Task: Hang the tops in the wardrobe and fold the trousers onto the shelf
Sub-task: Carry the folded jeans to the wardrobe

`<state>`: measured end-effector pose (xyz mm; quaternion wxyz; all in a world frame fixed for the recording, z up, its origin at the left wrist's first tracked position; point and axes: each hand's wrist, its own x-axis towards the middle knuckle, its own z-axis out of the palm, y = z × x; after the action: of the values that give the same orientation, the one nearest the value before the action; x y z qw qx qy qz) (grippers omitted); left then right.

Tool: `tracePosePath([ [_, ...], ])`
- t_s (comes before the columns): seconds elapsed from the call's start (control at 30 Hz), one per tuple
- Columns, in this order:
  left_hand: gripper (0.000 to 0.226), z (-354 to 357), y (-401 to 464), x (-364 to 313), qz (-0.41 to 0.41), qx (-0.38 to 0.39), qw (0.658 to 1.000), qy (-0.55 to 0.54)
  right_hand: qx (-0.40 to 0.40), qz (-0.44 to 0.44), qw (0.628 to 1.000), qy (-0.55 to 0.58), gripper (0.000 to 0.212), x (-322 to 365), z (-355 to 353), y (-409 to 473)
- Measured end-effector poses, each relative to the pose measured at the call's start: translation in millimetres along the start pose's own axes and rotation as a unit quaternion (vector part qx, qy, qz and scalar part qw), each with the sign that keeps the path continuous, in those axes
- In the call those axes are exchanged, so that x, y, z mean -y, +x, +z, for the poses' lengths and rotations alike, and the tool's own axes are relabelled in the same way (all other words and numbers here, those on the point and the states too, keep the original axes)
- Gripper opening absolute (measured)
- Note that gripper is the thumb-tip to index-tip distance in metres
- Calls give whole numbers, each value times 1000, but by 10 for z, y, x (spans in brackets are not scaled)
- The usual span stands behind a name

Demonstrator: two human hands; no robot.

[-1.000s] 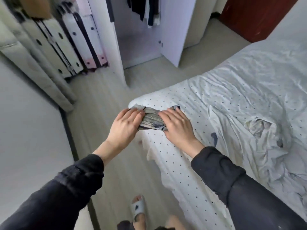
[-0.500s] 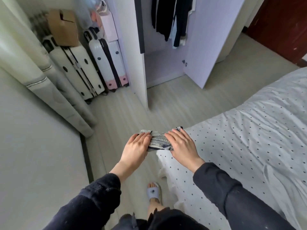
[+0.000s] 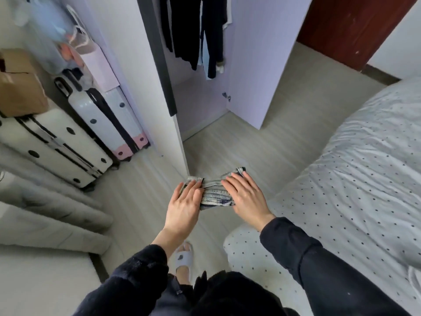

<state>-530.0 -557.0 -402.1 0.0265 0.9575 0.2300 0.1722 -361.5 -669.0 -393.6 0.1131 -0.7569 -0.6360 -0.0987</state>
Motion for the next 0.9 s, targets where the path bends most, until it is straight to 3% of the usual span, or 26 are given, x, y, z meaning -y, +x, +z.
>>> tracePosePath([
  [0.23,42,108,1096,426,80,-10,996,-44,-45,83,994,-56,53,-393,-15,697],
  [0.33,28,202,1792,471,117,-30,991,-56,-67,102,989,-87,54,-857,-51,1085],
  [0.43,34,282,2587,506,106,-52,992,-49,-89,106,985,-108,55,-1411,-118,1637],
  [0.67,39,294,4521,645,71,-153,986,10,-137,47,978,-149,65,-2845,-321,3133],
  [0.8,36,37,5564,803,58,-199,977,50,-187,-31,970,-154,46,-3553,-701,4151],
  [0.9,39,-332,6259,1025,42,-244,965,85,-233,-72,956,-163,44,-3866,-1060,4968],
])
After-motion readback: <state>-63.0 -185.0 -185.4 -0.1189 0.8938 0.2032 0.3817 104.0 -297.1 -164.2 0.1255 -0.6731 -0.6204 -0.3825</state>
